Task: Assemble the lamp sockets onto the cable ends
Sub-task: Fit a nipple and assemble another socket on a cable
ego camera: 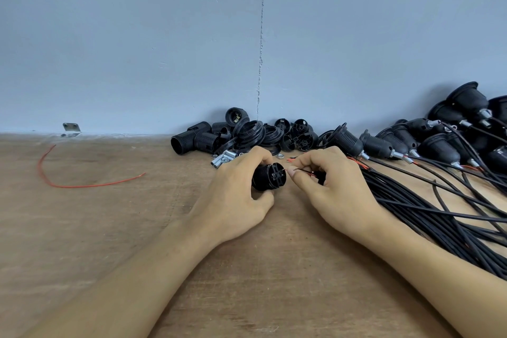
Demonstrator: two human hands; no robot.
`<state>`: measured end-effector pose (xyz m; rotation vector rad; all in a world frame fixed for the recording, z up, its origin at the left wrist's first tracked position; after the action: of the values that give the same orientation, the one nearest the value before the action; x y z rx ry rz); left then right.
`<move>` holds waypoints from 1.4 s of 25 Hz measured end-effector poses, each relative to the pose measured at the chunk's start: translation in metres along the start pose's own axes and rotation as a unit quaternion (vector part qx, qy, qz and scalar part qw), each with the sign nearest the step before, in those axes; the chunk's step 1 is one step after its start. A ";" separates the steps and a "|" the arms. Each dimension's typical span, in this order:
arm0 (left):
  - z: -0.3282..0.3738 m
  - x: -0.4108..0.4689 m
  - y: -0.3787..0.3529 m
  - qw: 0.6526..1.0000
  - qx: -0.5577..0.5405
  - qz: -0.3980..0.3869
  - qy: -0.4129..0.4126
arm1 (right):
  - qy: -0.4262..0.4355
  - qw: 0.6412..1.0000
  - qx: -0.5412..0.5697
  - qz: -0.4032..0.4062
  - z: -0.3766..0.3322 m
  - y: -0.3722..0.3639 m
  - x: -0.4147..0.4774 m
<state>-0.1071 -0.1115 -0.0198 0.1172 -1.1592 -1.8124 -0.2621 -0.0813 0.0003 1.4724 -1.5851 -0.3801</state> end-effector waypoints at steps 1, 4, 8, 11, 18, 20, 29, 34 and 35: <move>-0.001 0.000 0.000 1.000 -0.003 0.000 0.003 | 0.009 1.000 -0.006 0.001 -0.002 0.000 0.000; -0.004 0.000 -0.001 1.000 -0.008 -0.001 0.013 | 0.047 0.998 -0.036 0.003 -0.011 0.000 -0.001; -0.005 0.000 -0.003 1.000 -0.021 -0.008 0.020 | 0.071 0.996 -0.053 0.006 -0.017 0.000 -0.002; -0.005 0.000 -0.003 0.999 -0.025 -0.004 0.023 | 0.074 0.996 -0.052 0.000 -0.019 -0.002 -0.003; -0.005 0.001 -0.004 0.999 -0.028 -0.008 0.023 | 0.068 0.997 -0.037 0.006 -0.018 0.001 -0.003; -0.005 0.000 -0.004 0.999 -0.029 -0.010 0.023 | 0.073 0.997 -0.039 0.001 -0.019 -0.001 -0.003; -0.001 0.000 -0.001 0.999 -0.029 -0.009 0.008 | 0.082 0.994 -0.066 0.001 -0.017 -0.004 -0.002; 0.003 -0.002 0.002 1.000 0.013 0.009 -0.015 | 0.108 0.985 -0.137 -0.009 -0.020 -0.008 -0.003; 0.004 -0.002 0.002 1.000 0.022 0.010 -0.018 | 0.112 0.983 -0.147 -0.012 -0.021 -0.009 -0.003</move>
<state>-0.1064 -0.1073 -0.0168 0.0985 -1.2229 -1.7789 -0.2406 -0.0737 0.0034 1.2585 -1.2745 -0.4273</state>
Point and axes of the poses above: each hand's wrist, its own x-axis towards the middle knuckle, its own y-axis out of the back of the hand, z = x × y, the point moved 9 cm from there along x, towards the middle knuckle, and after that the axes turned 13 degrees about -z, right-handed, at the moved point
